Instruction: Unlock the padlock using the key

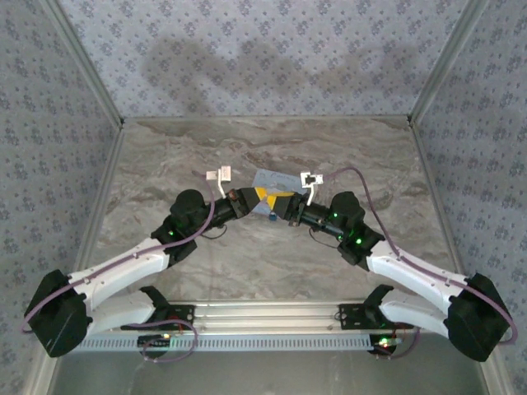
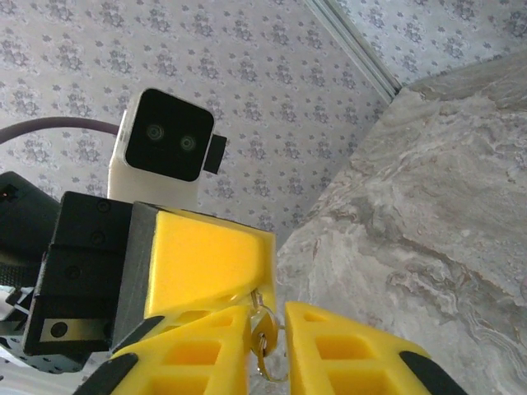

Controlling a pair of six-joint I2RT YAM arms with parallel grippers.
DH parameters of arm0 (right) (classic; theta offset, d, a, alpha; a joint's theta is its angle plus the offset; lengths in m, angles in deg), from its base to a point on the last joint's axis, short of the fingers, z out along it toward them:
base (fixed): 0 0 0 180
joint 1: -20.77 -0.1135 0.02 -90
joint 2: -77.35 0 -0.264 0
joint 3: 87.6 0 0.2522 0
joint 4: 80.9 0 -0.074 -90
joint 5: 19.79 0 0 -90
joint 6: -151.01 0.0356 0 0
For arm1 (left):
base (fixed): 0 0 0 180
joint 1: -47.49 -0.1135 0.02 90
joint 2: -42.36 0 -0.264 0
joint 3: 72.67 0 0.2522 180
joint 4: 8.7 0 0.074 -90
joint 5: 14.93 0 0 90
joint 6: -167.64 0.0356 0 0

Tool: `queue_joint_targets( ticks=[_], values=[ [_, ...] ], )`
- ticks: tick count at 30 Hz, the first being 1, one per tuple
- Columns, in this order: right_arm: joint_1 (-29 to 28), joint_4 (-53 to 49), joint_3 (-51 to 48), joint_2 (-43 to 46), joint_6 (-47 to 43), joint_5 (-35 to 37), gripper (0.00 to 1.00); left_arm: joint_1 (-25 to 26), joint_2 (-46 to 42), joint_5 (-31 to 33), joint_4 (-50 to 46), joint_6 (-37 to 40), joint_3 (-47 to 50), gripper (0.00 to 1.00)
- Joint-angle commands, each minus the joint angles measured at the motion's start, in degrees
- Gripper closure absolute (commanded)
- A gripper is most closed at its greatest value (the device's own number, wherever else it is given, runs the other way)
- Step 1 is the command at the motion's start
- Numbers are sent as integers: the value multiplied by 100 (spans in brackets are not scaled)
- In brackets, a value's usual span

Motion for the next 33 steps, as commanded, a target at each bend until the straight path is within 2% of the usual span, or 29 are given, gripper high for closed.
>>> queue_joint_targets(
  ticks=[1, 3, 5, 7, 16, 19, 29, 30, 32, 33],
  values=[
    [-35, 218, 117, -61, 39, -67, 83, 48, -151, 38, 313, -30, 40, 100],
    [-31, 259, 108, -87, 83, -74, 80, 48, -153, 50, 327, -30, 44, 100],
    [-47, 268, 134, -130, 116, -119, 67, 47, -153, 61, 341, -30, 45, 100],
    [-47, 324, 126, -158, 134, -137, 67, 45, -162, 77, 350, -33, 59, 100],
    [-52, 464, 130, -186, 134, -144, 94, 44, -179, 108, 392, -46, 101, 100],
    [-36, 486, 109, -159, 139, -108, 100, 45, -200, 114, 416, -47, 123, 100],
    [116, 382, 44, 139, -47, -129, 100, 43, -256, 139, 425, -56, 255, 100],
    [127, 326, 61, 147, -82, -181, 100, 47, -267, 174, 365, -56, 247, 92],
    [148, 93, 74, 229, -179, -195, 100, 46, -347, 324, 93, -24, 228, 60],
    [166, 2, 58, 288, -214, -190, 100, 49, -403, 398, -20, 23, 229, 54]
  ],
)
